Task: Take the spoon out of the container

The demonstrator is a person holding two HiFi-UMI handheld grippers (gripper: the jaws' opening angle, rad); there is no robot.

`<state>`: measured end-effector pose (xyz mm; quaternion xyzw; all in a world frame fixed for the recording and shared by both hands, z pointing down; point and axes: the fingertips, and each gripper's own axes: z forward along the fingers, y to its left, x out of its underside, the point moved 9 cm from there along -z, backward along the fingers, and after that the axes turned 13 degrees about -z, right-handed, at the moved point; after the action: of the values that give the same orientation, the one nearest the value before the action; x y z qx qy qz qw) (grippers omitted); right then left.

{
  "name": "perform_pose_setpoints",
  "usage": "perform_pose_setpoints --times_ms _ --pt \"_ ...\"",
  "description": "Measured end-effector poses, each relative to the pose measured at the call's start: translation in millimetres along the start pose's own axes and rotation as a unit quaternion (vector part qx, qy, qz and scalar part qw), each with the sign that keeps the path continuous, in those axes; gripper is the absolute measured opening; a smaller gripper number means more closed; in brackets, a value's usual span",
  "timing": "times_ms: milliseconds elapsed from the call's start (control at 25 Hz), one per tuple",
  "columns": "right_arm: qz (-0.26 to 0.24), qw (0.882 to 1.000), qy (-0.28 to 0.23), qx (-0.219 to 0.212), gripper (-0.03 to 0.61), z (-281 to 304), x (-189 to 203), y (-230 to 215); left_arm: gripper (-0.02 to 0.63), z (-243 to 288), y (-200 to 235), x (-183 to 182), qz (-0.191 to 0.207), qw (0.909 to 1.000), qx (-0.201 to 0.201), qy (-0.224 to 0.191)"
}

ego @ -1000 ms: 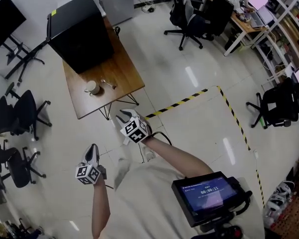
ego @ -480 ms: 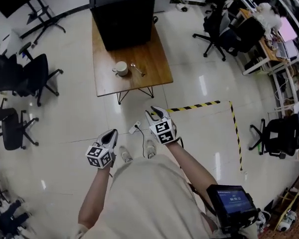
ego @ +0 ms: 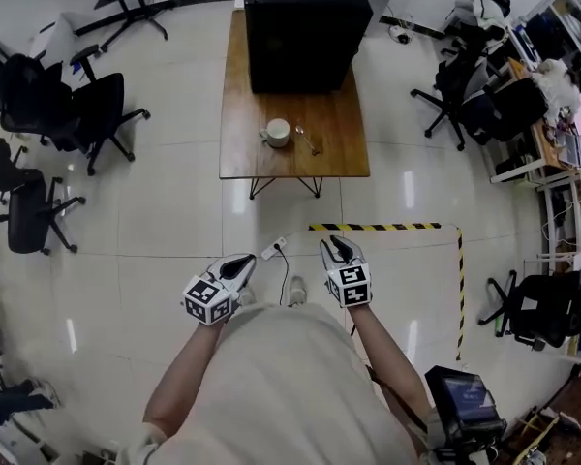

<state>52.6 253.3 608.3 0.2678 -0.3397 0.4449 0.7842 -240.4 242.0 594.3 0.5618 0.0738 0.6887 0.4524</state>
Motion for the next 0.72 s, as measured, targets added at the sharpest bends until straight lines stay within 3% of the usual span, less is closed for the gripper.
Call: perform_pose_setpoints --times_ms 720 --pt "-0.016 0.999 -0.013 -0.037 0.1 4.7 -2.8 21.8 0.0 19.3 -12.2 20.9 -0.013 0.9986 -0.02 0.047"
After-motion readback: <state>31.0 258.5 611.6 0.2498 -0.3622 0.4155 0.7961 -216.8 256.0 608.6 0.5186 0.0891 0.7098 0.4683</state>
